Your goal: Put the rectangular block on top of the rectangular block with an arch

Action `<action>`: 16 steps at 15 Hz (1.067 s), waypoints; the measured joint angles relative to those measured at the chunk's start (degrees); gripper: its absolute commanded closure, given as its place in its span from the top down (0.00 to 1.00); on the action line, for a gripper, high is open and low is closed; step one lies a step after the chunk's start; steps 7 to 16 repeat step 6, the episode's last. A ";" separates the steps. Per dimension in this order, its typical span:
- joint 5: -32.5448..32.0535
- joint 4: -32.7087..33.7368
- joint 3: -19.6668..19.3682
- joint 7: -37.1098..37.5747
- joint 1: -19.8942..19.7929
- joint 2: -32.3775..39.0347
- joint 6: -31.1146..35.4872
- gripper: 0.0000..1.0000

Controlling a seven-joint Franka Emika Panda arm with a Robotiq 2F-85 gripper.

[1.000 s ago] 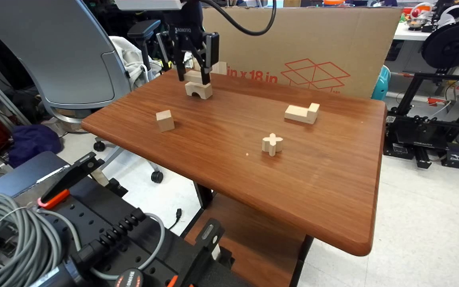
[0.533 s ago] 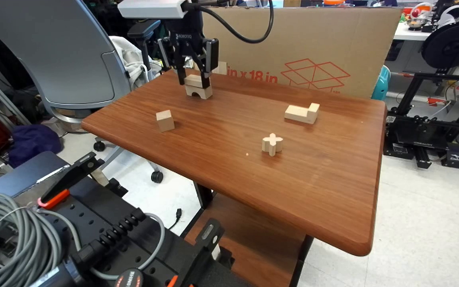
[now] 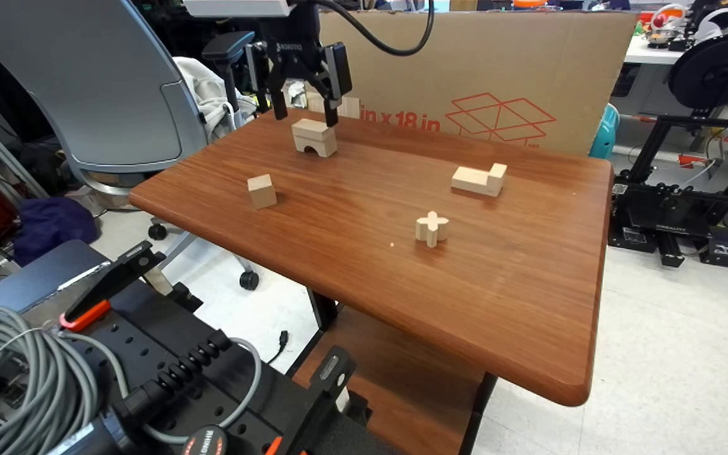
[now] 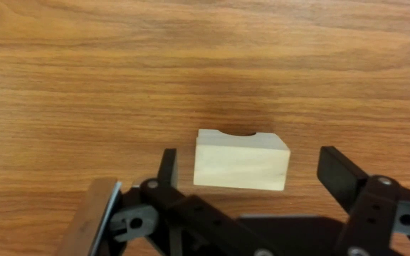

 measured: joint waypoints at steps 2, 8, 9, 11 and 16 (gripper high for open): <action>0.17 -3.47 0.25 -0.26 -0.31 -4.09 0.00 1.00; 0.13 -13.56 0.01 0.63 -0.57 -16.23 -1.38 1.00; 0.13 -13.56 0.01 0.63 -0.57 -16.23 -1.38 1.00; 0.13 -13.56 0.01 0.63 -0.57 -16.23 -1.38 1.00; 0.13 -13.56 0.01 0.63 -0.57 -16.23 -1.38 1.00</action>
